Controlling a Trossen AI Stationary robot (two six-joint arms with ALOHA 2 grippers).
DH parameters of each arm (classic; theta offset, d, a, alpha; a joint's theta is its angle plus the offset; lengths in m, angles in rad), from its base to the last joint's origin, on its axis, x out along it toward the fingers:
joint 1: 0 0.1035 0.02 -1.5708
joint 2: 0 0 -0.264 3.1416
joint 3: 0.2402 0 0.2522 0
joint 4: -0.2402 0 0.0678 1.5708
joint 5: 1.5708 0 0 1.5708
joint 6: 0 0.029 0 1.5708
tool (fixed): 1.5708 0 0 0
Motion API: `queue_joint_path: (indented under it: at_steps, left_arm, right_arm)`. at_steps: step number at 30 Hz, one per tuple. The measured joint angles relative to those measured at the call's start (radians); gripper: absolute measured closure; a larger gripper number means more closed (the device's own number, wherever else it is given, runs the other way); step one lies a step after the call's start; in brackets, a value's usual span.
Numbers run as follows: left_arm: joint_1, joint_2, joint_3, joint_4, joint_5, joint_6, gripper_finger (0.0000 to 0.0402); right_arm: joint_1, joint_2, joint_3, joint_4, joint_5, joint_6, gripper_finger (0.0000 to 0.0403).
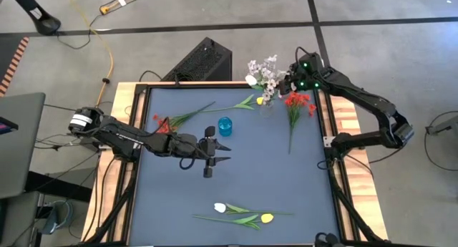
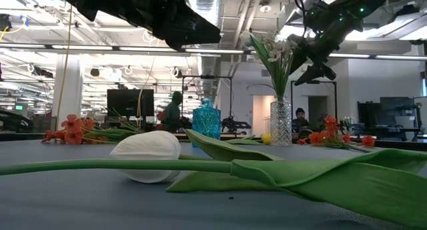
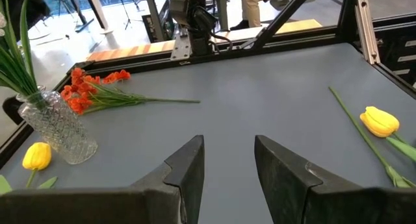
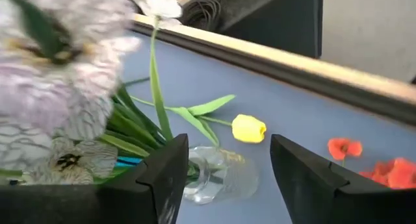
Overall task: Sort flowers into vase by color
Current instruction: Put the white flowers into the transparent vase, then put the white tulip into the transparent vase
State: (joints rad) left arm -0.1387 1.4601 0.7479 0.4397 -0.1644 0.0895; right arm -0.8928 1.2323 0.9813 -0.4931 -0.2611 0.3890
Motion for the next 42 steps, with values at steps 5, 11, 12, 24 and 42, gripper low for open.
queue_joint_path:
  at_steps: [5, 11, 12, 24, 42]
  left_arm:
    - [0.000, 0.000, 0.000, 0.000, 0.000, -0.004, 0.0276]
    - [0.000, 0.000, 0.000, 0.000, 0.000, -0.004, 0.0276]
    - [0.000, 0.000, 0.000, 0.000, 0.000, -0.004, 0.0276]
    - [0.000, 0.000, 0.000, 0.000, 0.000, -0.004, 0.0276]
    - [0.000, 0.000, 0.000, -0.001, 0.000, -0.004, 0.0276]
  right_arm:
    - [0.000, 0.000, 0.000, -0.017, 0.001, 0.079, 0.0166]
    - [0.000, -0.001, 0.000, -0.031, 0.001, 0.108, 0.0170]
    - [0.000, -0.001, 0.000, -0.031, 0.001, 0.085, 0.0170]
    - [0.000, -0.001, 0.000, -0.038, 0.053, 0.028, 0.0273]
    - [0.000, -0.001, 0.000, 0.045, 0.153, 0.133, 0.0373]
